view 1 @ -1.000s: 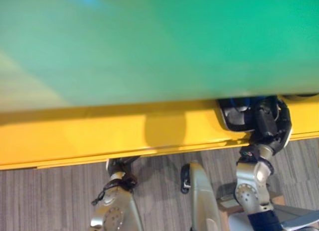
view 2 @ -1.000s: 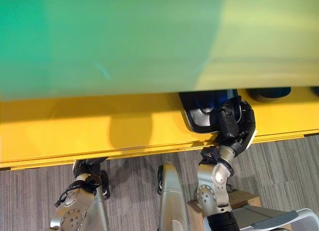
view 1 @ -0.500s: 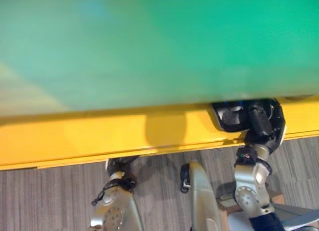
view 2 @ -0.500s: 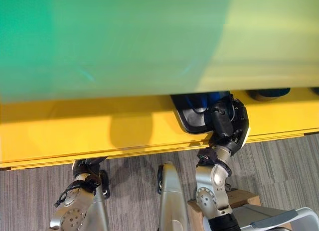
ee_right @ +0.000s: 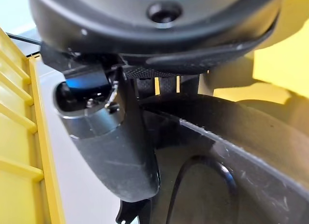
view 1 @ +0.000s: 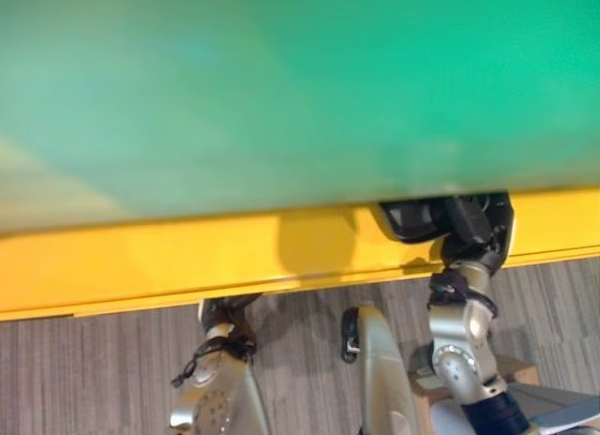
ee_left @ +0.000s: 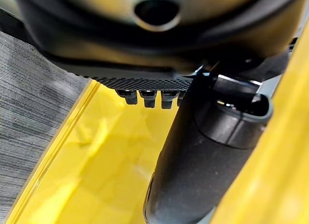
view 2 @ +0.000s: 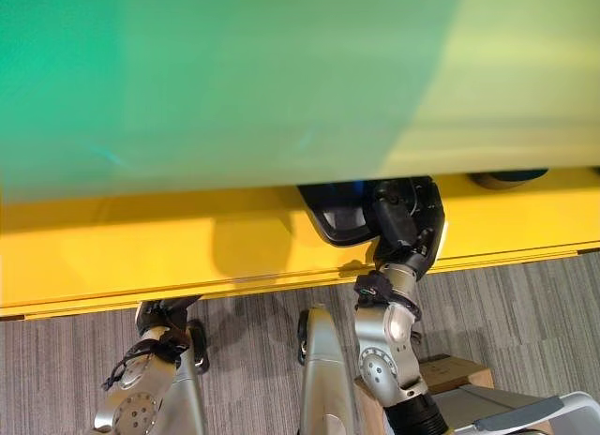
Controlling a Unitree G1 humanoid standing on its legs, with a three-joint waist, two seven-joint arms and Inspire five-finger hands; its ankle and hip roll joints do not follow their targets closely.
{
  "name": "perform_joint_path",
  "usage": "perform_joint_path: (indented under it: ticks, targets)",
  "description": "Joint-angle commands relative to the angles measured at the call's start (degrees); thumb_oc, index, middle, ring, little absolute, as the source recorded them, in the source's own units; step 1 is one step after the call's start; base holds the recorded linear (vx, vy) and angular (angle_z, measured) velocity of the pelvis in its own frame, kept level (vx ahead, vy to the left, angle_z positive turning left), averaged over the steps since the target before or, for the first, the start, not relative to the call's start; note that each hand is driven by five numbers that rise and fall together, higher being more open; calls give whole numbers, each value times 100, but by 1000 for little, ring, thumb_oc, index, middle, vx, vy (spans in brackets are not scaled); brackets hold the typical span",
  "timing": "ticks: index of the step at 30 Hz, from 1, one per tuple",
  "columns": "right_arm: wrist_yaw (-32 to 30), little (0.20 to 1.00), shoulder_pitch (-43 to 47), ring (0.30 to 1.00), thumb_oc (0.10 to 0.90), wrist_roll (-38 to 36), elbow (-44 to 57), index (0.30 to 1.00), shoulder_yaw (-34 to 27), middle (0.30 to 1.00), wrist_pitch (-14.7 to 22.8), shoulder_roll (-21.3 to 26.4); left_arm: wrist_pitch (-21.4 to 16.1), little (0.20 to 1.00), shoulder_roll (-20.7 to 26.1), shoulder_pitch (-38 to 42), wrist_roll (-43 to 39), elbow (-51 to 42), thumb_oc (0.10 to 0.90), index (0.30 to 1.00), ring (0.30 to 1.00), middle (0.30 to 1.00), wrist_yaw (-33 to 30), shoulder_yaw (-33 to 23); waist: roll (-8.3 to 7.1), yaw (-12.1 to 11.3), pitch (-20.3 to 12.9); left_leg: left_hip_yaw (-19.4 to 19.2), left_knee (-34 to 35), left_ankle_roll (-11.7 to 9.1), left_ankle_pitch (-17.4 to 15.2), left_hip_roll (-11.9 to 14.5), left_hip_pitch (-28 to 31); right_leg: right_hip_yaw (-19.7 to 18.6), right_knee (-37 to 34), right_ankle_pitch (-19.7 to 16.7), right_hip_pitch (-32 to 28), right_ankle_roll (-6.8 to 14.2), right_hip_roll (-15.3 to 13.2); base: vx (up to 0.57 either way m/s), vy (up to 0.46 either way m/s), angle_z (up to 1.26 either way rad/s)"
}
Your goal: Move parts from the plastic box to the shelf.
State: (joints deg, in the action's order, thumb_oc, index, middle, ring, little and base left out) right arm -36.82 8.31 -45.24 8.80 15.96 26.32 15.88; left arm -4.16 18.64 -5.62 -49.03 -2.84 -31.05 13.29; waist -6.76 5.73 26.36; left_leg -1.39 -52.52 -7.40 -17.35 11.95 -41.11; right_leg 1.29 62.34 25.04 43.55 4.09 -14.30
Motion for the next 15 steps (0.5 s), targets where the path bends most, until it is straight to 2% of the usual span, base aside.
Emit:
perform_joint_path:
  ticks: [1,10,11,12,15]
  targets:
    - [-40,300,-413,300,400,-1338,-1090,300,1721,300,-1401,-836,-455,1000,-15,481,310,-800,900,1000,1000,1000,147,104,242,-303,344,253,-134,88,-299,62,83,-267,-441,-478,-2,288,-272,0,0,0]
    - [6,300,-322,300,400,-1297,-1121,300,1712,300,-1401,-805,-449,1000,-22,552,330,-791,900,1000,1000,1000,150,122,253,-297,344,253,-160,87,-305,57,80,-297,-435,-482,7,287,-277,0,0,0]
    - [20,907,-321,907,833,-1268,-1104,907,1701,907,-1421,-779,-454,1000,-13,550,324,-795,900,1000,1000,1000,160,126,251,-294,344,257,-163,83,-304,58,78,-297,-429,-485,13,286,-278,0,0,0]
    - [20,1000,-321,1000,900,-1268,-1104,1000,1701,1000,-1421,-779,-454,1000,-13,550,324,-795,900,1000,1000,1000,160,126,252,-294,344,257,-163,83,-304,58,78,-297,-429,-485,13,286,-278,0,0,0]
    - [111,1000,-317,1000,900,-1260,-1090,1000,1709,1000,-1471,-699,-454,1000,-9,534,325,-792,900,1000,1000,1000,182,111,252,-299,344,258,-140,79,-291,69,91,-286,-440,-493,12,291,-276,0,0,0]
